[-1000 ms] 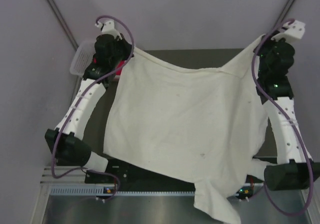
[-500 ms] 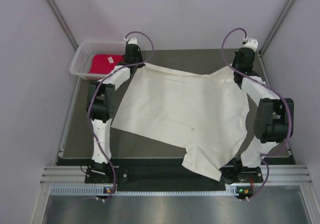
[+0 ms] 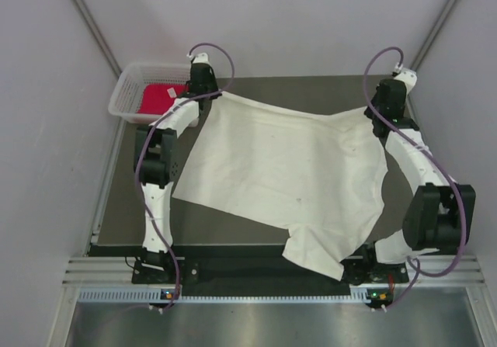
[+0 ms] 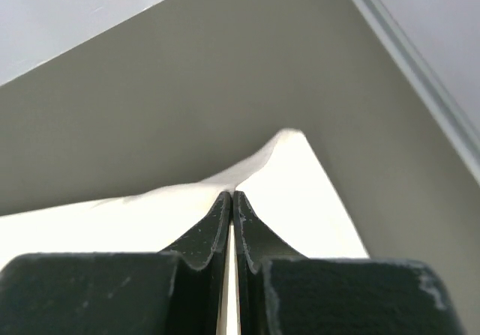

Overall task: Fold and stack the t-shirts
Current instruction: Fold the tshirt

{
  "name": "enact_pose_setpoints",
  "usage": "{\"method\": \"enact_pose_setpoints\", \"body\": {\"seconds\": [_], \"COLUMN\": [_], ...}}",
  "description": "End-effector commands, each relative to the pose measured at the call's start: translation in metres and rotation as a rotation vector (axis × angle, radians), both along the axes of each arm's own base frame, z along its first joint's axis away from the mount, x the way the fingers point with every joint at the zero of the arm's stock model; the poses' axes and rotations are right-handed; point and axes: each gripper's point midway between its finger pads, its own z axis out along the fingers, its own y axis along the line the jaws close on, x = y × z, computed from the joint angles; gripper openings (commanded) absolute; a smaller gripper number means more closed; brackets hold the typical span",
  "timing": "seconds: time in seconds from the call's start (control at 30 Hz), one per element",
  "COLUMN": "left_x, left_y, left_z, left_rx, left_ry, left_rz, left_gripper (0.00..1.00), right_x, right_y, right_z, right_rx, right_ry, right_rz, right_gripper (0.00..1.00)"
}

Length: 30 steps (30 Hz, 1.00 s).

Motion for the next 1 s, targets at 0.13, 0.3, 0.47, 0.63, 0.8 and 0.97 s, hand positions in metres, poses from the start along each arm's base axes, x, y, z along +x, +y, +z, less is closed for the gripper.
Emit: {"method": "enact_pose_setpoints", "body": {"seconds": [0.13, 0.3, 0.47, 0.63, 0.8, 0.97], "left_x": [-0.003, -0.016, -0.034, -0.050, -0.060, -0.067], "left_y": [0.022, 0.025, 0.026, 0.036, 0.050, 0.053], "left_z": [0.020, 0.012, 0.000, 0.004, 0.005, -0.004], "left_rx": [0.004, 0.031, 0.035, 0.048, 0.121, 0.154], "left_ry": [0.005, 0.042, 0.090, 0.098, 0.126, 0.169], "left_rz": [0.015, -0.008, -0.020, 0.020, 0.052, 0.033], "left_gripper": [0.00, 0.00, 0.00, 0.00, 0.00, 0.00], "right_x": [-0.082, -0.113, -0.133, -0.146, -0.152, -0.159], "right_y": [0.017, 0.032, 0.032, 0.030, 0.030, 0.034], "right_z": [-0.018, -0.031, -0.037, -0.037, -0.031, -0.029], "right_rx": [0.238, 0.357, 0.366, 0.347, 0.330, 0.337], "right_ry": [0.091, 0.139, 0.166, 0.182, 0.188, 0.205], "right_rz": [-0.089, -0.091, -0.108, -0.104, -0.086, -0.069], "right_gripper": [0.00, 0.00, 0.00, 0.00, 0.00, 0.00]}}
